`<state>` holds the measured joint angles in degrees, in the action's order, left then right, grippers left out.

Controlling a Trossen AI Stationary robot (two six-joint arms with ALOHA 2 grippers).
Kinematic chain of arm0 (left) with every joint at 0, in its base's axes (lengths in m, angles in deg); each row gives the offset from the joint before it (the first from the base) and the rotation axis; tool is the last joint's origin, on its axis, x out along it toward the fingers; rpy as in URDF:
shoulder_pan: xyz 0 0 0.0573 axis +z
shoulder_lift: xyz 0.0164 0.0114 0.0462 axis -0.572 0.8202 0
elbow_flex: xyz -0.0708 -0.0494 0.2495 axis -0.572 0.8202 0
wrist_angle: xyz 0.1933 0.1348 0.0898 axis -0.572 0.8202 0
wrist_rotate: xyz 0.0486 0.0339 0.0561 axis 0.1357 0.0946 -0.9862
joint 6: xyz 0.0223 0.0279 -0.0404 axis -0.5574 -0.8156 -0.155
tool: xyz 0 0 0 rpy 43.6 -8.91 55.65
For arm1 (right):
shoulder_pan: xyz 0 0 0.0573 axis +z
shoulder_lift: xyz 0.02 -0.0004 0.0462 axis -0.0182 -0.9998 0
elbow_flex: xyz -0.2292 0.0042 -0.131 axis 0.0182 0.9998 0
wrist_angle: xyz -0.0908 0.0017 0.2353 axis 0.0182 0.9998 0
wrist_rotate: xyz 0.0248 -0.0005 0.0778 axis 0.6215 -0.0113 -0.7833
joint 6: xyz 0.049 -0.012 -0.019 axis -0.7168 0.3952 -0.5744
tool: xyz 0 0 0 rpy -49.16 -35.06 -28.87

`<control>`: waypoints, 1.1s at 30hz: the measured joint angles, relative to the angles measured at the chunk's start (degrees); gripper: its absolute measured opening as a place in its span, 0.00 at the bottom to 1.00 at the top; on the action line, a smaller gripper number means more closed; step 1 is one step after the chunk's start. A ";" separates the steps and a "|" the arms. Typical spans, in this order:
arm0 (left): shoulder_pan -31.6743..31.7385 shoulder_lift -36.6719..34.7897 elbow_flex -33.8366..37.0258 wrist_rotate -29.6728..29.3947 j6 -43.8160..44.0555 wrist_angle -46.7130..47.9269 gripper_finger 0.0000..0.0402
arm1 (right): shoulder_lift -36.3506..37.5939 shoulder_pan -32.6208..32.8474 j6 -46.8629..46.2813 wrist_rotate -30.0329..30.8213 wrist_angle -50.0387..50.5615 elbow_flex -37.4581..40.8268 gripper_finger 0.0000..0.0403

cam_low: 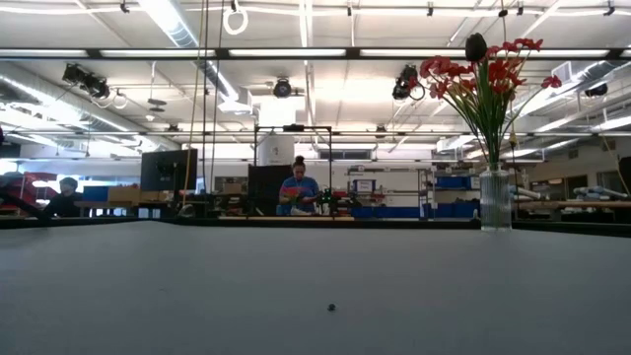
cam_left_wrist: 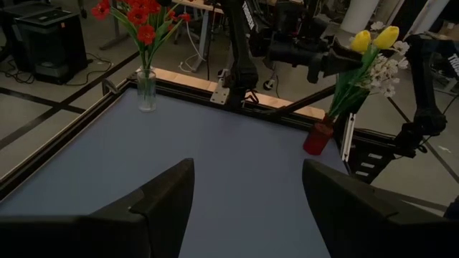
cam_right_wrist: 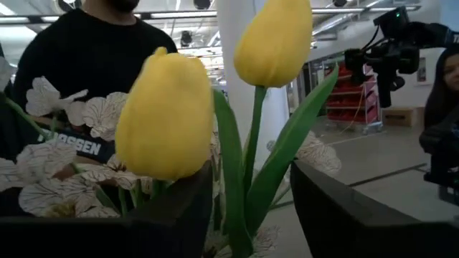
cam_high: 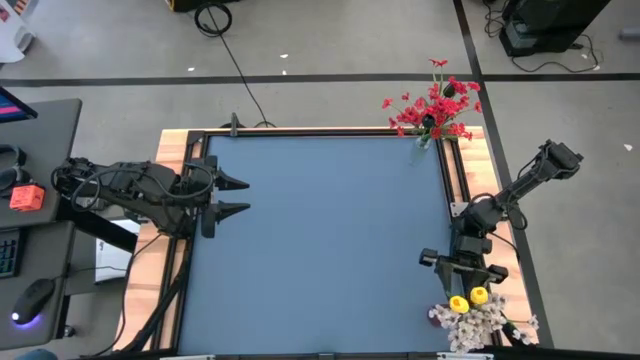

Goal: Sort flowers into vase by color
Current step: Put the yellow flower into the red flower vase, then return to Home Position

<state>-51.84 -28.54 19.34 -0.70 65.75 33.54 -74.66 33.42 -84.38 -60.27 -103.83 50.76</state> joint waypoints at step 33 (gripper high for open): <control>0.00 0.00 0.00 0.01 0.00 0.03 0.66 | 2.44 -6.48 18.47 11.72 7.25 0.00 0.60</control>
<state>-51.84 -28.54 19.34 -0.70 65.75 33.57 -72.22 26.94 -65.91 -48.55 -96.58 50.76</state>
